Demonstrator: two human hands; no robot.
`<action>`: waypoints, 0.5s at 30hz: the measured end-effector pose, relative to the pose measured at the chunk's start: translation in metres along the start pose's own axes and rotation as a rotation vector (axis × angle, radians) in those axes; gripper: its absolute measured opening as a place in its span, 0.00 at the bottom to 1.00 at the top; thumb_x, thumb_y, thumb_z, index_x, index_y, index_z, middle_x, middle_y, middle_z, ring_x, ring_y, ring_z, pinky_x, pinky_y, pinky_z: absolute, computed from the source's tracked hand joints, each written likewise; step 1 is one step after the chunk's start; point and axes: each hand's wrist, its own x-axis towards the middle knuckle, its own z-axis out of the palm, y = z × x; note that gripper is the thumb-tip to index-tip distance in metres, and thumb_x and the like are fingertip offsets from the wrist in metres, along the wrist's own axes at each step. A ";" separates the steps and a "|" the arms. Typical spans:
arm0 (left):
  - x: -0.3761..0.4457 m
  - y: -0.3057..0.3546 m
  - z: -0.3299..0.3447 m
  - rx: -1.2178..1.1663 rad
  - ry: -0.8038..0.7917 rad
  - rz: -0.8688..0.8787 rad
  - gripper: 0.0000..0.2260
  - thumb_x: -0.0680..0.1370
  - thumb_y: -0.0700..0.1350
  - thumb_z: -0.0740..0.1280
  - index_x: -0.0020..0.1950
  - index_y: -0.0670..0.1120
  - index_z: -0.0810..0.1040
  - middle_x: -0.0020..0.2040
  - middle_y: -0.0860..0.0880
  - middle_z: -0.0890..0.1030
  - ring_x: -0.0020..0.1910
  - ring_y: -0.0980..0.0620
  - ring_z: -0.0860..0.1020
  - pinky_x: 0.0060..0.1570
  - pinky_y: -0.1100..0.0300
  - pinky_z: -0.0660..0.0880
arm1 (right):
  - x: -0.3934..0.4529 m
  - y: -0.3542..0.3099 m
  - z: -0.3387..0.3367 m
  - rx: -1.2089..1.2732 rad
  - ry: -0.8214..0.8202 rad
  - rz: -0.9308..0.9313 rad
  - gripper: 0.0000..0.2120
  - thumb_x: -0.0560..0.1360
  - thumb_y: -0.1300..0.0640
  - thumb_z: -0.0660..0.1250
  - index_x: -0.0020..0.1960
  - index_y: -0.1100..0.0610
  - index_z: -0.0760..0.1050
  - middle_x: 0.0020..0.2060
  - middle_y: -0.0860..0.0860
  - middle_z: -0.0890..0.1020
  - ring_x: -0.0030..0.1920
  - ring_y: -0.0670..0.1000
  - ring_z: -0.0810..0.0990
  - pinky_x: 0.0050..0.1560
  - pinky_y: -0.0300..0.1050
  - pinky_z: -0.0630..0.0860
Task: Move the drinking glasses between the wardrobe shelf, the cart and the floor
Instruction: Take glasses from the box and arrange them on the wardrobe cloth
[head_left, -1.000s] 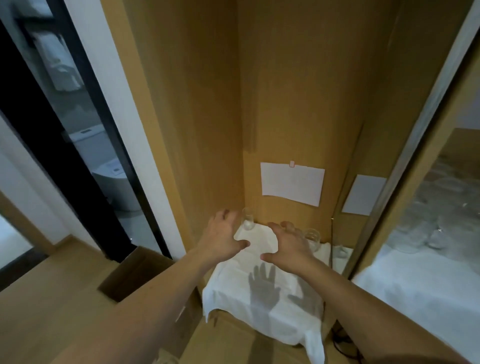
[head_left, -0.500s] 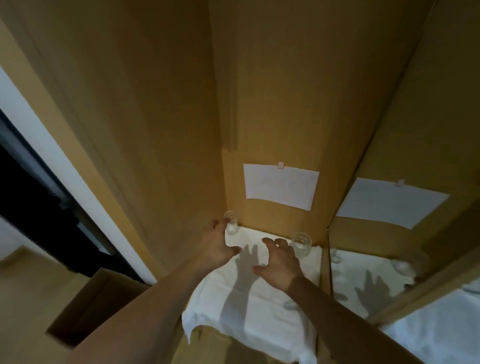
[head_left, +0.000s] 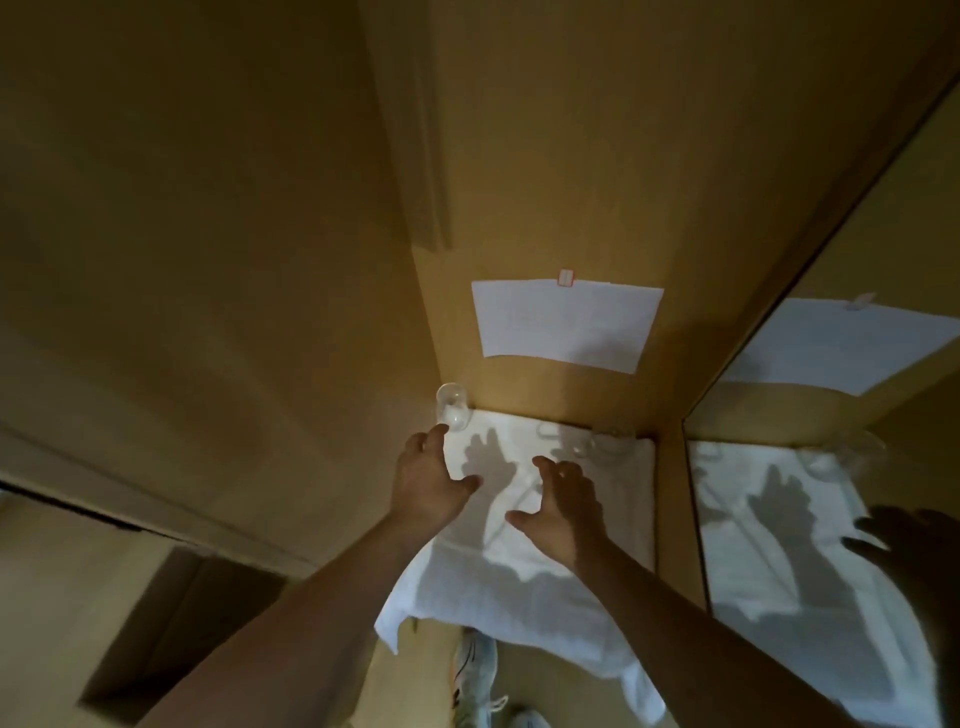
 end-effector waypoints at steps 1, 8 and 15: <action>0.008 -0.002 0.001 -0.004 0.001 -0.009 0.39 0.73 0.54 0.77 0.79 0.47 0.63 0.75 0.44 0.67 0.70 0.43 0.71 0.66 0.55 0.69 | 0.007 -0.002 0.002 0.002 0.004 0.013 0.40 0.74 0.38 0.71 0.79 0.49 0.58 0.73 0.55 0.65 0.73 0.59 0.66 0.68 0.53 0.69; 0.071 -0.013 0.009 -0.058 -0.014 -0.040 0.35 0.72 0.51 0.77 0.75 0.47 0.68 0.69 0.44 0.73 0.66 0.43 0.73 0.57 0.61 0.67 | 0.064 -0.020 0.012 0.019 -0.016 0.078 0.42 0.73 0.38 0.72 0.79 0.49 0.57 0.74 0.54 0.65 0.74 0.57 0.65 0.71 0.52 0.68; 0.137 -0.026 0.033 -0.052 -0.001 -0.048 0.32 0.71 0.47 0.79 0.71 0.42 0.71 0.64 0.43 0.77 0.64 0.41 0.74 0.60 0.54 0.70 | 0.130 -0.031 0.039 0.127 0.007 0.073 0.42 0.72 0.41 0.75 0.78 0.53 0.61 0.72 0.56 0.68 0.71 0.59 0.68 0.70 0.52 0.68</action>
